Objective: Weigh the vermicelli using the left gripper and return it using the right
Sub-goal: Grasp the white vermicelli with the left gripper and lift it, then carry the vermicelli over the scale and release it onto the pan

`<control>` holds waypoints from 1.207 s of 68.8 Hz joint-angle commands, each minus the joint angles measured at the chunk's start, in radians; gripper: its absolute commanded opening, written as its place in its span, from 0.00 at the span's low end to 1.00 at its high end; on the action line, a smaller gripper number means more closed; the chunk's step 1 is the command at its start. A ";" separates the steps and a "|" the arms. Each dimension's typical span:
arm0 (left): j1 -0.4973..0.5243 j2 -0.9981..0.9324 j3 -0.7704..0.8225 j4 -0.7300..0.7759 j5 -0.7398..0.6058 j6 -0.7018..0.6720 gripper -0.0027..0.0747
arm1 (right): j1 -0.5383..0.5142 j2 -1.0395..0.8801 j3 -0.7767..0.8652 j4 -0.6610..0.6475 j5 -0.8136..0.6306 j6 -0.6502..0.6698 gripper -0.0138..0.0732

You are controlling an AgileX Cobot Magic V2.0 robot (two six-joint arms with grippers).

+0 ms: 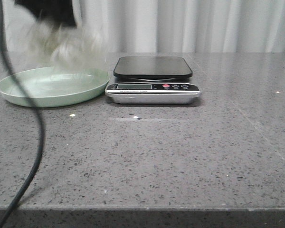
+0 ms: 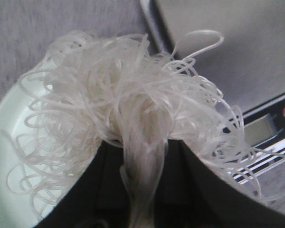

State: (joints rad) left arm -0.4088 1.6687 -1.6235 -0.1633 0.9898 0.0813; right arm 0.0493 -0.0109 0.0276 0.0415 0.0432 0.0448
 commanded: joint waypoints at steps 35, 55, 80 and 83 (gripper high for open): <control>-0.172 0.180 -0.262 -0.075 -0.175 -0.001 0.31 | -0.006 -0.017 -0.008 -0.005 -0.083 -0.008 0.36; -0.170 0.220 -0.277 -0.073 -0.116 -0.001 0.81 | -0.006 -0.017 -0.008 -0.005 -0.083 -0.008 0.36; -0.170 0.067 -0.314 -0.052 -0.068 -0.001 0.83 | -0.006 -0.017 -0.008 -0.005 -0.083 -0.008 0.36; -0.170 0.036 -0.293 -0.030 -0.075 -0.001 0.83 | -0.006 -0.017 -0.008 -0.005 -0.083 -0.008 0.36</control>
State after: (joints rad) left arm -0.5777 1.8320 -1.9096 -0.2126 0.9705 0.0820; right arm 0.0493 -0.0109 0.0276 0.0415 0.0432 0.0448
